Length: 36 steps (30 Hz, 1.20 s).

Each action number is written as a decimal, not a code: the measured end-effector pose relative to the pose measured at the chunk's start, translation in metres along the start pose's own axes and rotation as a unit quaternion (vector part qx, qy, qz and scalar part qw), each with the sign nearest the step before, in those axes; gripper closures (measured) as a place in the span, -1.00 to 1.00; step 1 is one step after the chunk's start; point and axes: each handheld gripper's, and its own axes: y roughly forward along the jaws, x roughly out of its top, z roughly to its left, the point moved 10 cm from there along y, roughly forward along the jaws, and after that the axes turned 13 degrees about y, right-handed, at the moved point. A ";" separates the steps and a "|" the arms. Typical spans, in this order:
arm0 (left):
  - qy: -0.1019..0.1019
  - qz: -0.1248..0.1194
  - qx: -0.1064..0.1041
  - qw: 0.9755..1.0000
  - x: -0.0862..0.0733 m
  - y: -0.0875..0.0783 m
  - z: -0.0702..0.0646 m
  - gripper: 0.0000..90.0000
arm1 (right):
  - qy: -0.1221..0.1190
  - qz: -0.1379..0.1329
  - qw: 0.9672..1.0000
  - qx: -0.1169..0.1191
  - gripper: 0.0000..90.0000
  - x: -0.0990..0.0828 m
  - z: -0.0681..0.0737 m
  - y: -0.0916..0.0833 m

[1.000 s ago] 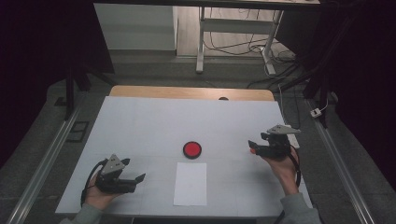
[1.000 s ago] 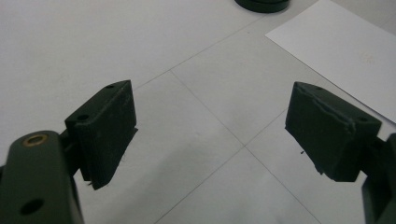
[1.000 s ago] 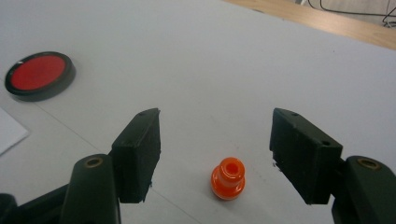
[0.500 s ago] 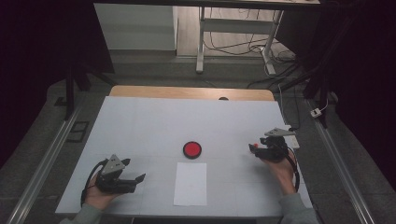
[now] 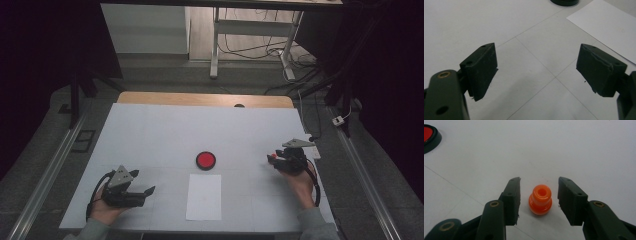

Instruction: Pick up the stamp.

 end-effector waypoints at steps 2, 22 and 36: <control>0.000 0.001 0.000 1.000 0.000 0.000 0.000 -0.62 | 0.000 0.000 1.000 0.002 0.22 0.000 0.000 0.000; 0.006 0.004 0.004 1.000 -0.001 0.000 0.001 -0.61 | -0.021 0.005 1.000 -0.001 0.59 -0.004 0.003 0.003; 0.006 0.003 0.005 1.000 -0.002 0.000 0.002 -0.61 | -0.019 -0.028 0.999 0.015 0.59 0.006 0.008 -0.008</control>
